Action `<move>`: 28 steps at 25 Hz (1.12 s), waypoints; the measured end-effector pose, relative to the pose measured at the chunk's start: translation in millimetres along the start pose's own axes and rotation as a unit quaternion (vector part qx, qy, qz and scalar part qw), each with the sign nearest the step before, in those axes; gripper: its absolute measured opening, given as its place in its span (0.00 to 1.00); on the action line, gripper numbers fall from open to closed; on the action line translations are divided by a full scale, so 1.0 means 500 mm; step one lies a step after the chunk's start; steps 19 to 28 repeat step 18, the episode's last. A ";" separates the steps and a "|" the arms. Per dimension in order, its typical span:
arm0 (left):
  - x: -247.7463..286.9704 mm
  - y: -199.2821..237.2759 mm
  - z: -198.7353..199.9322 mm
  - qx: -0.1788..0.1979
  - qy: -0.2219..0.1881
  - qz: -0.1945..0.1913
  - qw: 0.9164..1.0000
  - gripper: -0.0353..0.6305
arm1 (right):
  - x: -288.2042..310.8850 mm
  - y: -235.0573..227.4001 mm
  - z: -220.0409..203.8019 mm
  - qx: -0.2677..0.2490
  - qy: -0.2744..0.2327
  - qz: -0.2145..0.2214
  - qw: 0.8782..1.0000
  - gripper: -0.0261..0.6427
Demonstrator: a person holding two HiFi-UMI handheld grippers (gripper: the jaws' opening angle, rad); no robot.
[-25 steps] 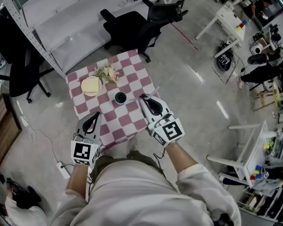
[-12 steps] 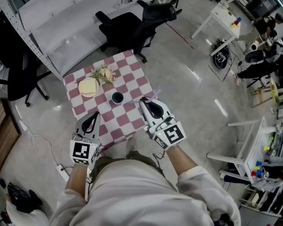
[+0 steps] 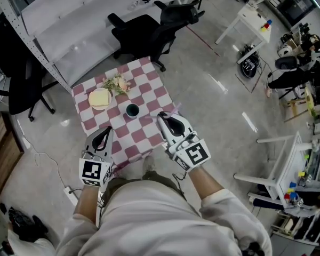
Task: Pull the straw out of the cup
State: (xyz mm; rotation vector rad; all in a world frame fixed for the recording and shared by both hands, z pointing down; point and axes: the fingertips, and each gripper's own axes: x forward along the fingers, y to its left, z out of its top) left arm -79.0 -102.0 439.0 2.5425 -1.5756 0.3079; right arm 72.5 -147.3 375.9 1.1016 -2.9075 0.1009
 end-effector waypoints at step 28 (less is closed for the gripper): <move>0.004 -0.010 -0.001 0.003 0.001 -0.001 1.000 0.06 | -0.011 -0.002 0.005 -0.002 -0.005 0.003 1.000 0.09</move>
